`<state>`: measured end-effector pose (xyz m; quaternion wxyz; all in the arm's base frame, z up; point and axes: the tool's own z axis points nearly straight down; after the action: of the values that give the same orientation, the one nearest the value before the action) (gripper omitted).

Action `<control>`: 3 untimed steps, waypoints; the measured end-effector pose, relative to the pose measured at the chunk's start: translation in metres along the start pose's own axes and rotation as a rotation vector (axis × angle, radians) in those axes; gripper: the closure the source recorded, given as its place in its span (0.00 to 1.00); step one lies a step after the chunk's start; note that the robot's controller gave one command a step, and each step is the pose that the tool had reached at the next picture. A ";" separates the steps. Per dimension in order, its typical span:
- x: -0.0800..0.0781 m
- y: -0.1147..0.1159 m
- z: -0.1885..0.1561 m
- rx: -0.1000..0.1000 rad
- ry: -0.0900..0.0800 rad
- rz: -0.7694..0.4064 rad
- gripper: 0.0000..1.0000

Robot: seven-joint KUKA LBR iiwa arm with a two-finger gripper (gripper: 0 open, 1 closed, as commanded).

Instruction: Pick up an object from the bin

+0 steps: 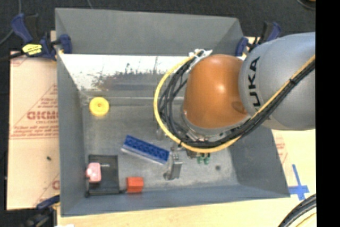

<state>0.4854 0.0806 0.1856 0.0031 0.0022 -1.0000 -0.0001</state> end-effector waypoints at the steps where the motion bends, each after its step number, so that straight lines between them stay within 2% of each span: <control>1: -0.002 0.000 -0.004 -0.001 -0.008 0.004 0.00; 2: -0.054 0.005 0.085 0.000 -0.007 -0.080 0.00; 3: -0.041 -0.005 0.088 0.001 -0.007 -0.140 0.00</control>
Offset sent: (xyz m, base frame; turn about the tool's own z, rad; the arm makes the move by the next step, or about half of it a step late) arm 0.0507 0.0057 -0.0855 -0.0805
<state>0.5255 0.0759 0.0975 -0.0005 0.0719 -0.9974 0.0000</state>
